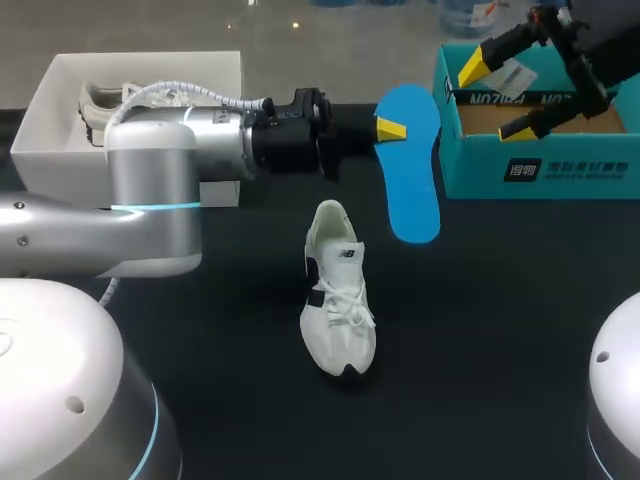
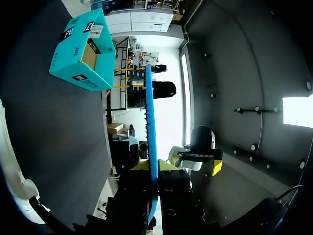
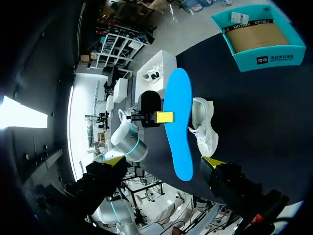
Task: Take the shoe out of the shoebox, open the shoe tongue, remove and reinsert the insole, then place the shoe into the shoebox
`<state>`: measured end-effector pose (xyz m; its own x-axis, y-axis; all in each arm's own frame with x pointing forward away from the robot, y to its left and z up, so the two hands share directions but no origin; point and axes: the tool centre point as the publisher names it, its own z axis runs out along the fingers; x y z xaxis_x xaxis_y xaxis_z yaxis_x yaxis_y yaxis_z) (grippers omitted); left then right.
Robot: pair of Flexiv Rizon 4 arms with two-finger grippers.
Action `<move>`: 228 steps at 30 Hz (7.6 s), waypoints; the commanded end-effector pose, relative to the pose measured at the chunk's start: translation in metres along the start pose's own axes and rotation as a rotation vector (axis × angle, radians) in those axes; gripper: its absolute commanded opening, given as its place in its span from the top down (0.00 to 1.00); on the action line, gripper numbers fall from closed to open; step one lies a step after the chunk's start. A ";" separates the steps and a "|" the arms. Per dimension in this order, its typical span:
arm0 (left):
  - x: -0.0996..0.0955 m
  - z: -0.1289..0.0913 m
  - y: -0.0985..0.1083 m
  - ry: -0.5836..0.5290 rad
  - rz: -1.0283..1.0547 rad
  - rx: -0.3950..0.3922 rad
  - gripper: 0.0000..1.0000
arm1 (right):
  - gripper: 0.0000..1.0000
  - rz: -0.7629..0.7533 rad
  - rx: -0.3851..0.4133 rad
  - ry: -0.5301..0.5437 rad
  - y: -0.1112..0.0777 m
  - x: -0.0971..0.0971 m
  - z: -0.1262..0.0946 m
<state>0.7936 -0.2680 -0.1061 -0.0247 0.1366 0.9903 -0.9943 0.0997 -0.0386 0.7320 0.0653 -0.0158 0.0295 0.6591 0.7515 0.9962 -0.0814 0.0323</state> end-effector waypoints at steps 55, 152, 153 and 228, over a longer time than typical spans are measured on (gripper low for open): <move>0.001 -0.017 0.002 -0.023 -0.041 0.015 1.00 | 0.00 -0.132 -0.096 -0.929 0.032 0.044 0.064; 0.013 -0.036 0.001 0.031 -0.052 0.015 1.00 | 0.00 -0.234 -0.085 0.592 0.017 -0.040 0.065; 0.013 -0.036 0.001 0.031 -0.051 0.014 1.00 | 0.00 -0.239 -0.084 0.614 0.017 -0.041 0.066; 0.009 -0.048 -0.015 0.021 2.569 -0.258 1.00 | 0.00 -0.221 -0.078 0.625 0.016 -0.056 0.072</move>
<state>0.8087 -0.2203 -0.1008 -0.9792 0.0589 -0.1942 0.1867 -0.1135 -0.9758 0.7518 0.0791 -0.1045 -0.2523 0.1091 0.9615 0.9636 -0.0624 0.2600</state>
